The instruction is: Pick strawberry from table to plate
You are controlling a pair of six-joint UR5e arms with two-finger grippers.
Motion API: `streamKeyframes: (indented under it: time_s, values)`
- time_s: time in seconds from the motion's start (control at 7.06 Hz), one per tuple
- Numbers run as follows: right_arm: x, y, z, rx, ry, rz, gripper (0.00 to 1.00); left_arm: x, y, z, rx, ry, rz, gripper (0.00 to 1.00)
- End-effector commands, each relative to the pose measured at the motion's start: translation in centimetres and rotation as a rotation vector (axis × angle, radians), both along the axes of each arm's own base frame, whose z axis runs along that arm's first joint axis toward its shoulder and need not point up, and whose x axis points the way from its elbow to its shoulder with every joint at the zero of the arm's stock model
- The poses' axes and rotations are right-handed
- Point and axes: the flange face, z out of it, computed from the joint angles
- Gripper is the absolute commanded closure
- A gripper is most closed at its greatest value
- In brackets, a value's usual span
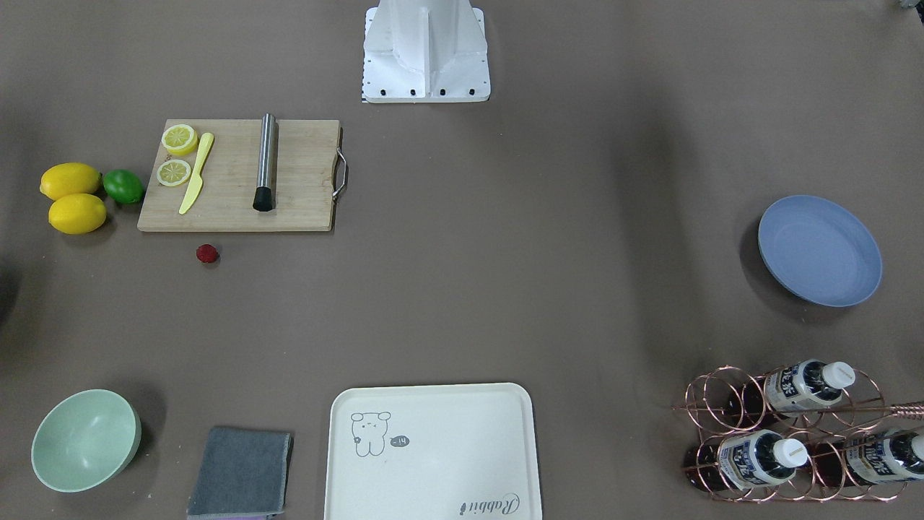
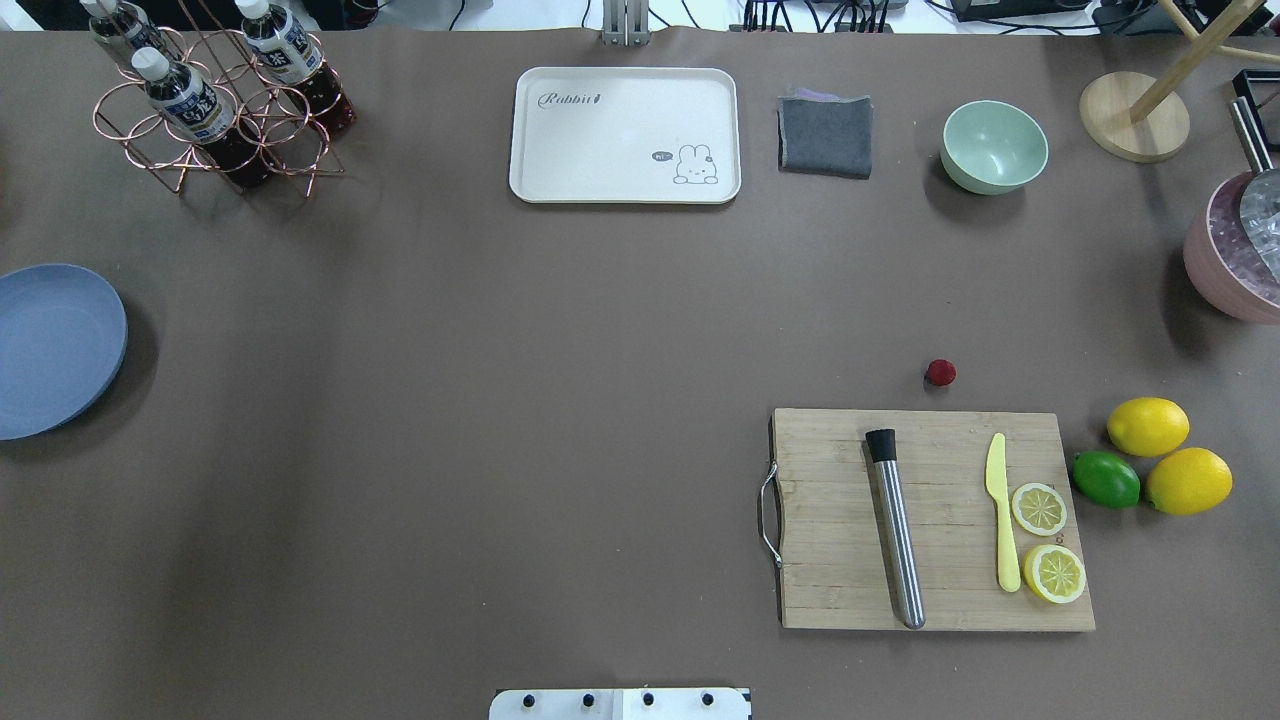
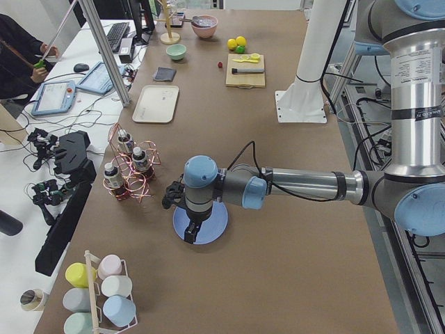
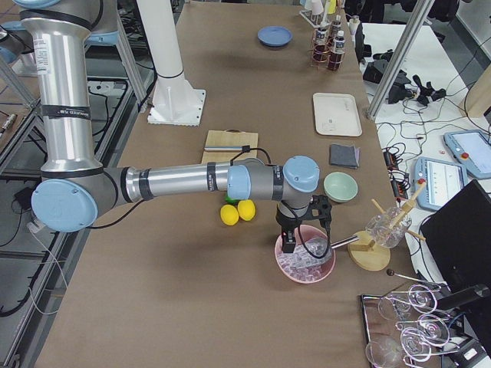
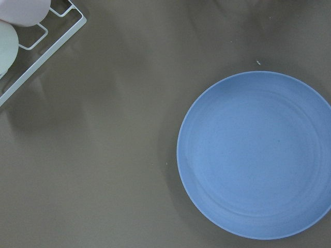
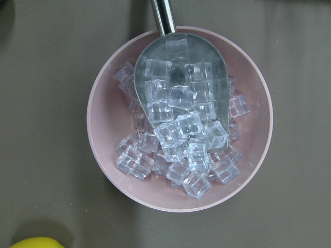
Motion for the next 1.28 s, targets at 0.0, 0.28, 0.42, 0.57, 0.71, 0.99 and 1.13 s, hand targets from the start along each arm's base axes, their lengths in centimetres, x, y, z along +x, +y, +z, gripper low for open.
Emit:
streamKeyframes:
  time_s: [0.0,0.28,0.42,0.57,0.71,0.99,1.13]
  values:
    - [0.0,-0.1,0.4,-0.007,0.001,-0.002,0.00,0.0,-0.3,-0.3,0.008,-0.003,-0.001,0.02]
    - [0.0,0.0,0.6,-0.012,0.001,0.001,0.00,0.0,-0.5,-0.4,0.008,-0.002,-0.002,0.02]
    - [0.0,0.1,0.7,-0.011,0.001,-0.002,0.00,0.0,-0.4,0.0,-0.001,-0.001,-0.004,0.02]
    - [0.0,0.1,0.7,-0.014,0.001,-0.001,0.00,0.0,-0.4,0.5,-0.008,0.000,-0.002,0.02]
    - [0.0,0.5,1.0,-0.019,-0.002,0.001,0.00,0.0,-0.3,0.8,-0.014,0.000,-0.002,0.02]
    - [0.0,0.7,1.0,-0.020,-0.011,-0.001,0.00,0.0,-0.3,1.3,-0.025,0.000,-0.003,0.02]
    - [0.0,0.6,0.8,-0.016,-0.011,0.001,0.00,0.0,-0.3,1.4,-0.026,0.000,-0.003,0.02]
